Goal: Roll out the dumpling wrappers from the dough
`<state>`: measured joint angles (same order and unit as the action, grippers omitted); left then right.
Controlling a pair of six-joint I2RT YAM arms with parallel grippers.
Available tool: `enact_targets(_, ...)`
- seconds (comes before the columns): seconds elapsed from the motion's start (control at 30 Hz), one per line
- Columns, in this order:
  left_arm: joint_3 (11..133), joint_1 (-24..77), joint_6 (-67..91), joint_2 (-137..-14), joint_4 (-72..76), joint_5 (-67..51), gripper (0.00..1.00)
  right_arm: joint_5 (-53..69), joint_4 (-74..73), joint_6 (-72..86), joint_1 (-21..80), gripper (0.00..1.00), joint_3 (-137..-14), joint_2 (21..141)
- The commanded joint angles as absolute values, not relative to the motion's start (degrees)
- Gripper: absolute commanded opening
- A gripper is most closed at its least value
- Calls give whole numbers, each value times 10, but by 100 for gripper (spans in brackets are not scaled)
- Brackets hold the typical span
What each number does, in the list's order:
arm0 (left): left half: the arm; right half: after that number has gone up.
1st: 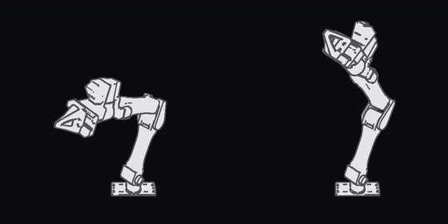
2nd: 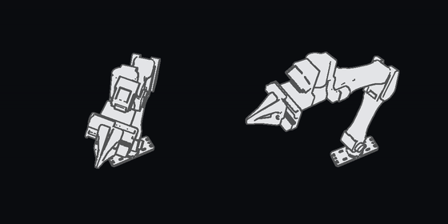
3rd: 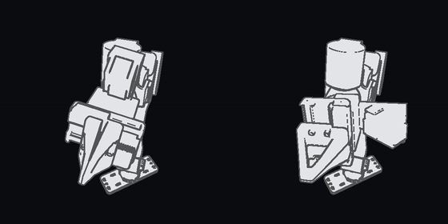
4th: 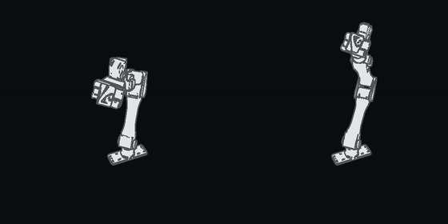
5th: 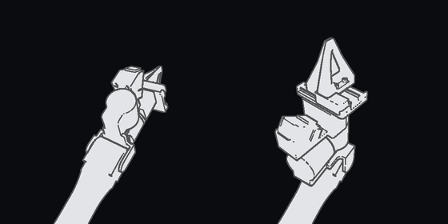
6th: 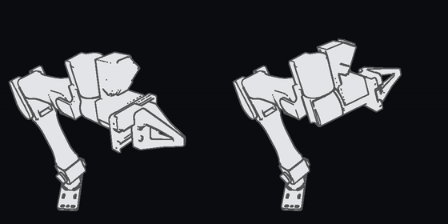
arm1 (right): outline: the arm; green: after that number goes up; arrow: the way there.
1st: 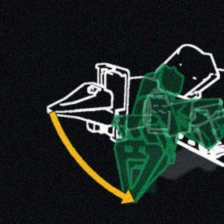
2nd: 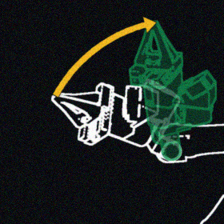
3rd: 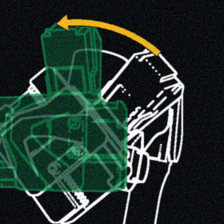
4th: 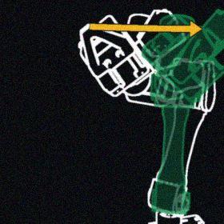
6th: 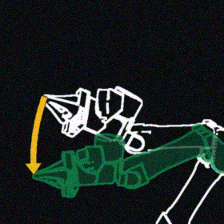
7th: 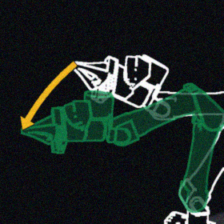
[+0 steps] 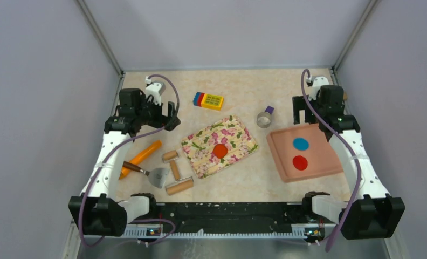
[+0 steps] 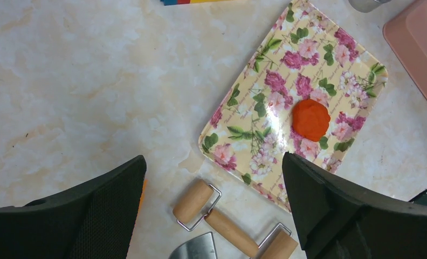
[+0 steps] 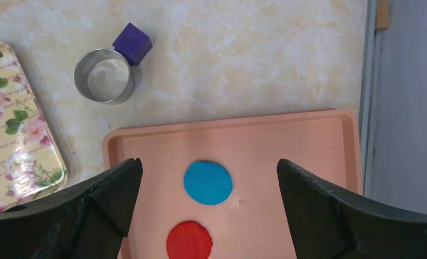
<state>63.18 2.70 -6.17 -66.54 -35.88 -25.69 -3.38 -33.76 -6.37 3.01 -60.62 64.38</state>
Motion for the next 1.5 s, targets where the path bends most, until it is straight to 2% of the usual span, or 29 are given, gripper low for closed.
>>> enact_targets(0.0,628,27,-62,-666,-348,-274,99,82,-323,-103,34,99,-611,649)
enact_targets(0.1,622,27,-54,-664,-348,-278,99,229,-356,-191,37,99,-637,669)
enact_targets(0.23,597,16,43,-665,-328,-289,99,315,-356,-259,69,95,-661,707)
enact_targets(0.3,576,-5,112,-668,-303,-334,99,328,-348,-278,95,90,-672,734)
enact_targets(0.47,548,-48,200,-682,-279,-364,99,270,-369,-470,235,66,-679,812)
enact_targets(0.57,572,-53,163,-691,-312,-366,99,232,-370,-551,309,48,-675,853)
enact_targets(0.63,599,-52,122,-698,-359,-349,99,220,-366,-580,336,43,-675,885)
enact_targets(0.77,632,-60,81,-700,-398,-309,99,217,-359,-648,365,45,-658,904)
enact_targets(0.9,611,-88,102,-683,-376,-312,99,211,-349,-725,378,48,-609,900)
enact_targets(1.13,589,-132,140,-666,-352,-341,99,216,-371,-751,389,48,-601,916)
enact_targets(1.47,576,-138,155,-661,-339,-354,99,217,-408,-727,392,46,-586,934)
